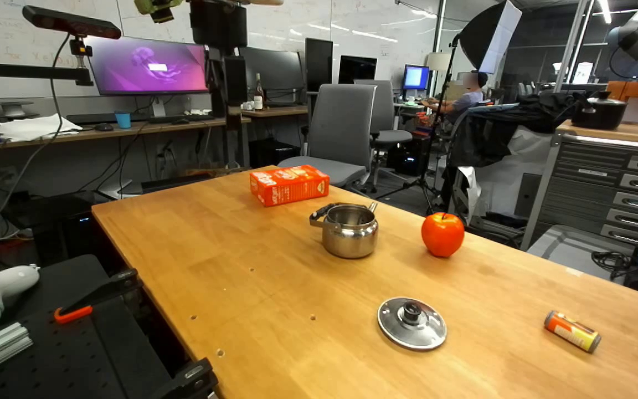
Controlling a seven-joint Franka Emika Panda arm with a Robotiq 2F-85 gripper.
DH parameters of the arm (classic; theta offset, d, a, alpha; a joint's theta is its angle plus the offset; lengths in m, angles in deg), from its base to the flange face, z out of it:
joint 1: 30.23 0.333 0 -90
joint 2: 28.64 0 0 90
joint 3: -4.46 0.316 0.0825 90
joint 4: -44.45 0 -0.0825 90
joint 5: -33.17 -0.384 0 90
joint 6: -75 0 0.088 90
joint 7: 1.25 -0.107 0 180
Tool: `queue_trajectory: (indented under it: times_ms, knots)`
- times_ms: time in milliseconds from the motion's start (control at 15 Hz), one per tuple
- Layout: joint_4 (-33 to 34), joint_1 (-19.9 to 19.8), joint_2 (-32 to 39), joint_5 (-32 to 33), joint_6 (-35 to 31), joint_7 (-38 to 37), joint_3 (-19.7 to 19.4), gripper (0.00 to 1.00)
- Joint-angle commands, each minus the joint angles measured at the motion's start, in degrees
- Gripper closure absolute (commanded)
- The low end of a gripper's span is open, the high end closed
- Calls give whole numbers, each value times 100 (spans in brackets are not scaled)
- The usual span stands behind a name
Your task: Put the lid on the teapot
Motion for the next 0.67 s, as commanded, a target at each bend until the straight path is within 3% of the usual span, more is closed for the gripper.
queue_trajectory:
  times_ms: [0,267,600]
  knots:
    - [-162,-252,-270,511,-395,-178,35,0]
    - [-215,-480,-316,753,-663,-71,-130,0]
    - [-164,-644,-202,471,-935,133,-602,0]
